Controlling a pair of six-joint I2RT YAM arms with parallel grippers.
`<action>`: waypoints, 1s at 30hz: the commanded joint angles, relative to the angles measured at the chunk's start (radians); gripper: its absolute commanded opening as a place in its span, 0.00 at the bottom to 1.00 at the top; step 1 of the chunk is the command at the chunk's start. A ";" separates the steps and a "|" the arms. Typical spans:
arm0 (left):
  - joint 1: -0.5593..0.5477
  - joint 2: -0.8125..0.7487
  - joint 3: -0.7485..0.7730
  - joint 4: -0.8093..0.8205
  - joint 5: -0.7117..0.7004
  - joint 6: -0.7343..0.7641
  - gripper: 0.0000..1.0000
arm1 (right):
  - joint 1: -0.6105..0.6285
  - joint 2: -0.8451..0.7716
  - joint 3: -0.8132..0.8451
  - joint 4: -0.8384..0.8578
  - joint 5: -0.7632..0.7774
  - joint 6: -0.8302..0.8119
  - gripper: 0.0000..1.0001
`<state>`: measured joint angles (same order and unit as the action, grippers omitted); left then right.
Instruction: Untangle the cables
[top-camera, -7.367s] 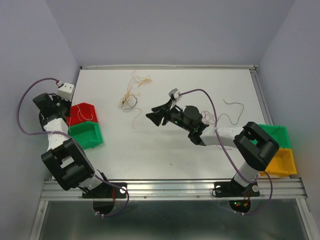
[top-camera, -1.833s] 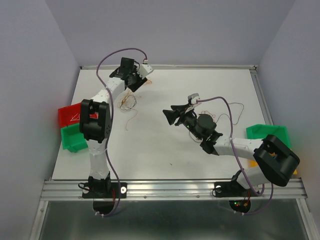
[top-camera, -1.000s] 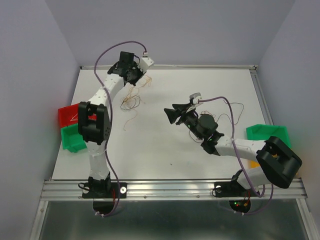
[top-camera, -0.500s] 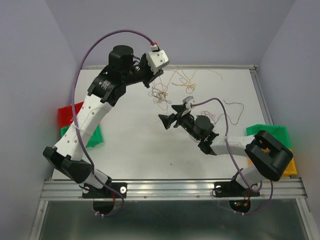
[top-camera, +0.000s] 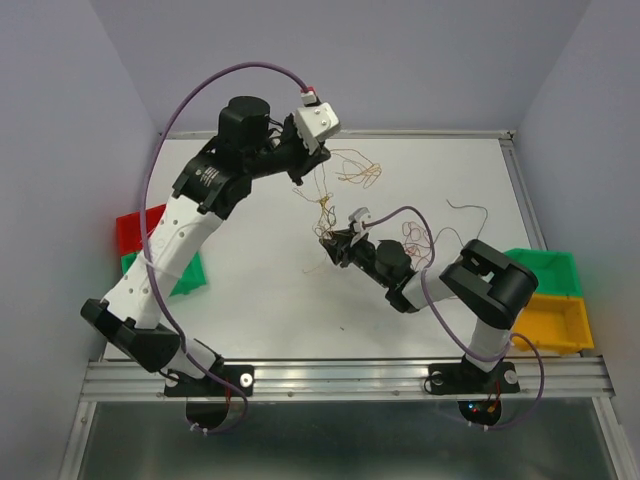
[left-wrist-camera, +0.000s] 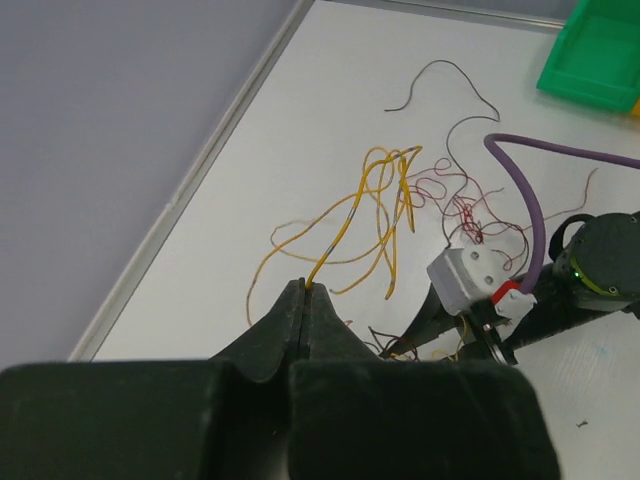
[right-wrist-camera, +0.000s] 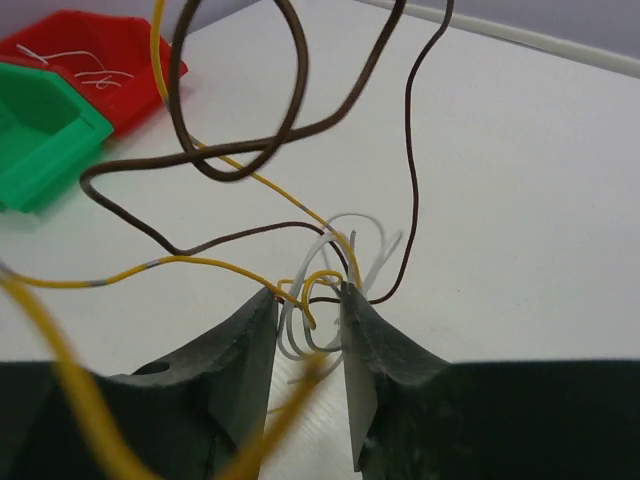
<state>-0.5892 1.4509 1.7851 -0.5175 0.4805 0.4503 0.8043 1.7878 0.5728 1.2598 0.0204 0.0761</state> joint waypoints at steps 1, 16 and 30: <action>-0.003 -0.162 0.073 0.172 -0.181 -0.065 0.00 | -0.005 -0.028 0.003 0.348 0.032 -0.007 0.34; -0.004 -0.482 0.014 0.771 -0.787 0.076 0.00 | -0.066 -0.080 0.012 0.164 0.277 0.123 0.09; -0.004 -0.423 -0.176 0.737 -0.686 0.070 0.00 | -0.094 -0.128 -0.001 0.116 0.031 0.097 0.49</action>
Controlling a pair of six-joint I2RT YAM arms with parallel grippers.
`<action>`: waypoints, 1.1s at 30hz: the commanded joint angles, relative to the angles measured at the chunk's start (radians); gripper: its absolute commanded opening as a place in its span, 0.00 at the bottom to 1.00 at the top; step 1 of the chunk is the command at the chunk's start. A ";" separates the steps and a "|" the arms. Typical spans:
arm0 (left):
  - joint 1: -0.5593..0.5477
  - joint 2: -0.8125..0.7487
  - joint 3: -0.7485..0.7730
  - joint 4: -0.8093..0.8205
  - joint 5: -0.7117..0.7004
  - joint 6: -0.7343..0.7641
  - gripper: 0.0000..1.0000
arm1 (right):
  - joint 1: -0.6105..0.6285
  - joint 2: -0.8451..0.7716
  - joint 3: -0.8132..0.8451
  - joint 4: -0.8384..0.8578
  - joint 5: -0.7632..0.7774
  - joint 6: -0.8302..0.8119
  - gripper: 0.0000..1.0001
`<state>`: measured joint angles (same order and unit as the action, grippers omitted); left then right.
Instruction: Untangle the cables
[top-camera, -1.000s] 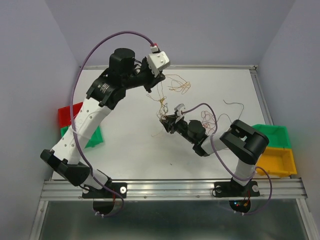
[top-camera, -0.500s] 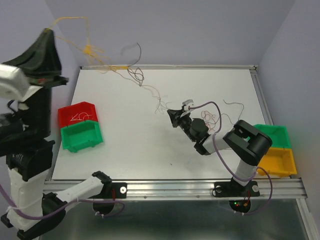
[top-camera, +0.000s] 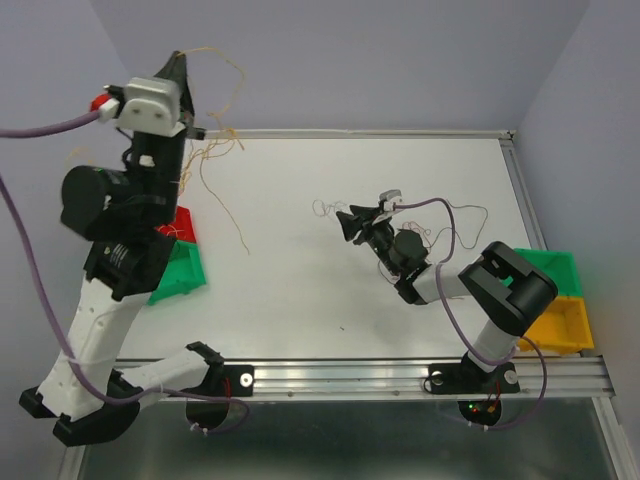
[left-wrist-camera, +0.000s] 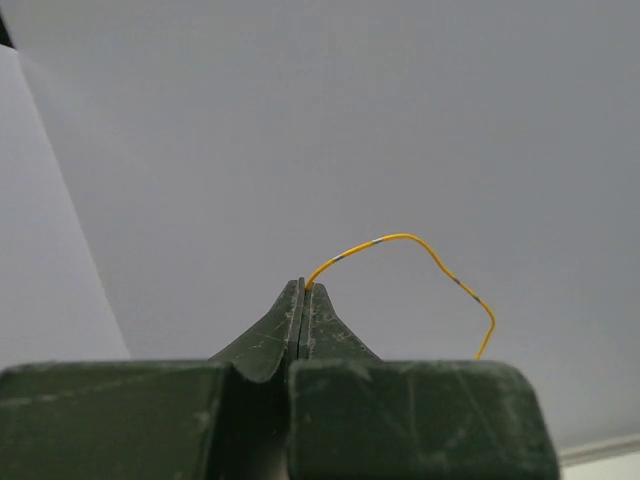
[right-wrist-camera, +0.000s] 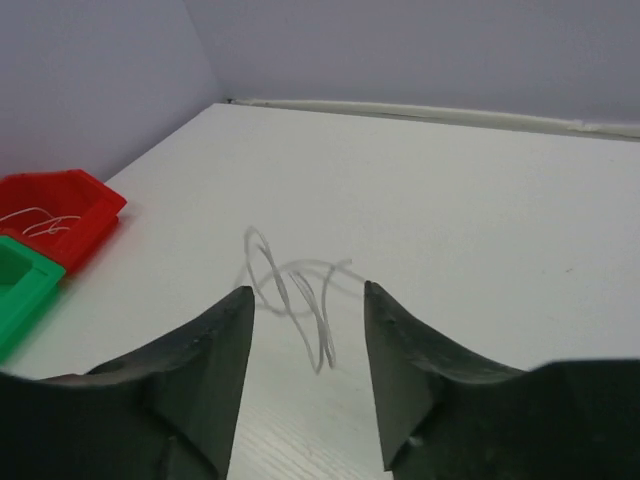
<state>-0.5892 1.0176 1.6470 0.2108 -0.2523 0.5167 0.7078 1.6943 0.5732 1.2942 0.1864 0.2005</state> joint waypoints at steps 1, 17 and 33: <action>-0.004 0.015 -0.047 -0.013 0.062 -0.004 0.00 | 0.002 -0.038 0.001 0.080 -0.166 -0.033 0.58; -0.003 0.078 -0.263 -0.152 0.600 -0.149 0.00 | 0.002 -0.065 -0.084 0.371 -0.536 -0.006 0.90; -0.003 0.110 -0.280 -0.240 0.838 -0.230 0.00 | 0.002 0.160 0.143 0.415 -0.525 0.047 0.83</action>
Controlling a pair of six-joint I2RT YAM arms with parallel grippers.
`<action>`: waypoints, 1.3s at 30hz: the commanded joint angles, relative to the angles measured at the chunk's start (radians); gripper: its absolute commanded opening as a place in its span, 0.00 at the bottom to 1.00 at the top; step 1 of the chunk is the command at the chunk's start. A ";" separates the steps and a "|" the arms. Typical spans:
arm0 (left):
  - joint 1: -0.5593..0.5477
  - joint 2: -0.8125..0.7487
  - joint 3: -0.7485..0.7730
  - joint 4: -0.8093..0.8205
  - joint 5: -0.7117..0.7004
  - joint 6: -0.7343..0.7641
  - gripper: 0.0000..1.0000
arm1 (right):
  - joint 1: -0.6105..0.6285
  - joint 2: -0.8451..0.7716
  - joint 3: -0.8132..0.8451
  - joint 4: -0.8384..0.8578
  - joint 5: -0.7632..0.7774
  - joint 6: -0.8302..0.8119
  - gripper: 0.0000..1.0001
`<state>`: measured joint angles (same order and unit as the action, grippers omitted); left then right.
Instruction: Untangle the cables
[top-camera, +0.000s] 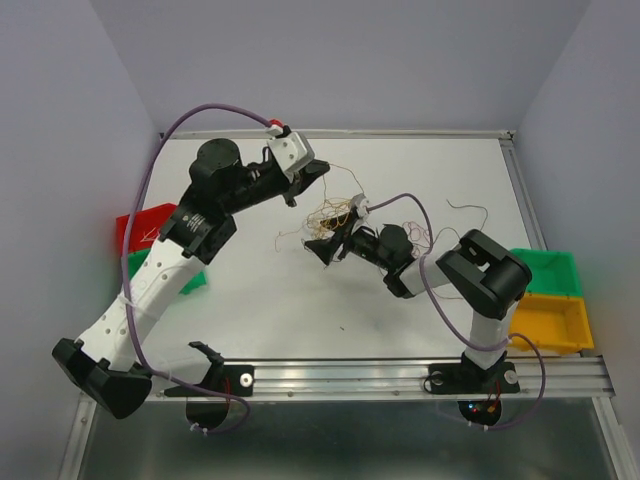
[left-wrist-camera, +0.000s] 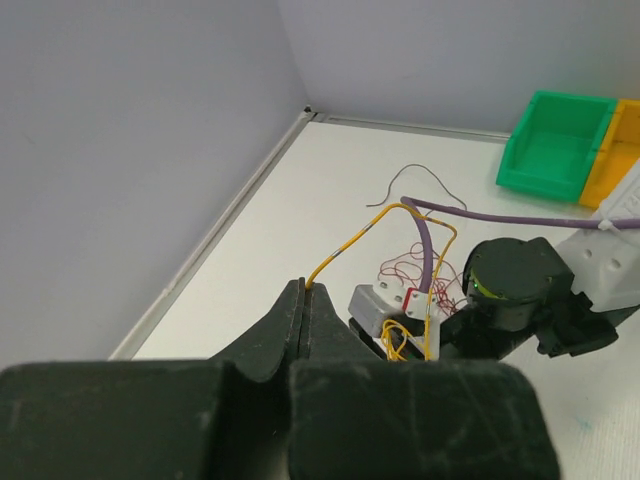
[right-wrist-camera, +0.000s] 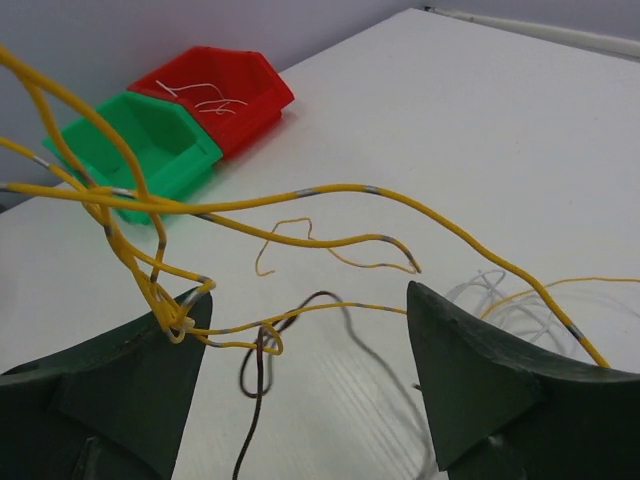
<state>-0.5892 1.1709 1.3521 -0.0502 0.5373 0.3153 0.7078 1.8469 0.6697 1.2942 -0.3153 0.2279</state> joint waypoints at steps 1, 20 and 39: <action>-0.003 -0.059 0.015 0.021 0.023 -0.030 0.00 | 0.002 0.008 0.045 0.413 -0.031 0.018 0.72; 0.029 -0.408 -0.041 0.368 -1.034 0.284 0.00 | 0.002 -0.066 -0.113 0.413 0.238 0.002 0.01; 0.028 -0.284 -0.084 0.207 -0.660 0.122 0.00 | 0.004 -0.075 0.025 0.318 -0.209 0.063 0.84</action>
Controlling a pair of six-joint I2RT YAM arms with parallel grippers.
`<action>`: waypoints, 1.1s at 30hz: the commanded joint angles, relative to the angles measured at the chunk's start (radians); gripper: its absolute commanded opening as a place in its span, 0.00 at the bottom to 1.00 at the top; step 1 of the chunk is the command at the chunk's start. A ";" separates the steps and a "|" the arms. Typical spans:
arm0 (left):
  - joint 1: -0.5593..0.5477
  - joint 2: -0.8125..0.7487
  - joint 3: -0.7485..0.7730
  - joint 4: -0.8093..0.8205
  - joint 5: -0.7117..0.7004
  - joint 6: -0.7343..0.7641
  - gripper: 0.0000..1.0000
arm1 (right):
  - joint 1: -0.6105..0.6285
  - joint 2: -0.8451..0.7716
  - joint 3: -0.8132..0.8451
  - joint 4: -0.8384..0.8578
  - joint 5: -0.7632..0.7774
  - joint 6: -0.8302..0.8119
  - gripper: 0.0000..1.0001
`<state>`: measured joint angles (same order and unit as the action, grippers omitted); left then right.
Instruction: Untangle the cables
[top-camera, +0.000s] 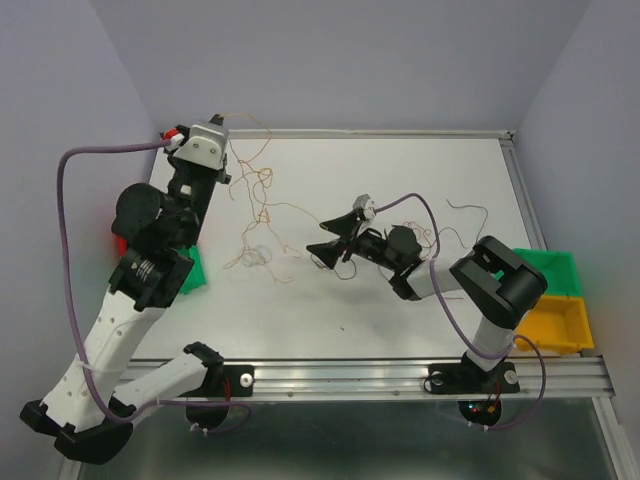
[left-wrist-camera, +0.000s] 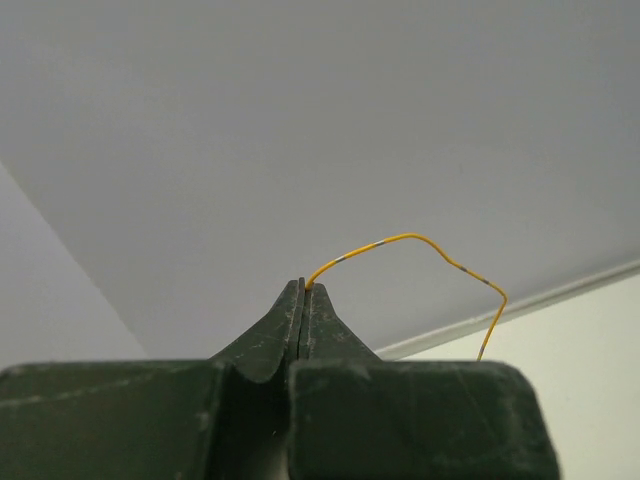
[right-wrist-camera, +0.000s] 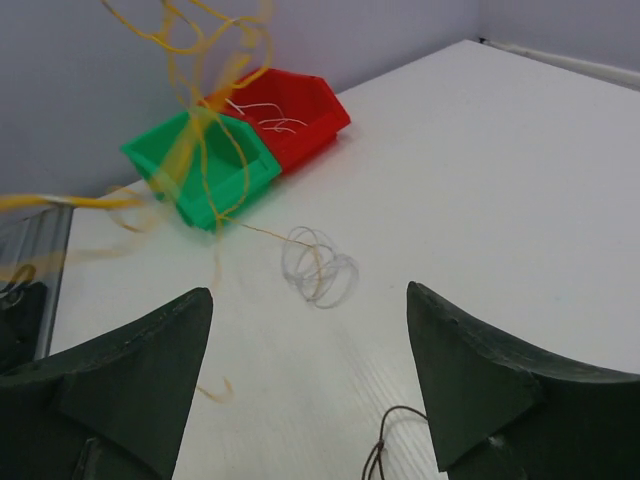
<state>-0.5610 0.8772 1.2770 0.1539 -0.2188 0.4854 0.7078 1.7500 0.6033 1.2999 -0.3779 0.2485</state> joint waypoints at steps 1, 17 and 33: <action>0.001 0.022 -0.005 -0.002 0.108 -0.053 0.00 | 0.008 0.029 0.107 0.312 -0.167 0.047 0.84; 0.001 0.098 0.148 -0.117 0.249 -0.136 0.00 | 0.051 0.276 0.447 0.325 -0.188 0.100 0.86; 0.000 0.215 0.133 -0.286 0.354 -0.071 0.00 | 0.058 0.011 0.175 0.329 -0.082 -0.009 0.86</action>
<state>-0.5610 1.0649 1.4528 -0.1253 0.0788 0.3817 0.7601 1.8771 0.8581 1.2922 -0.4892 0.2974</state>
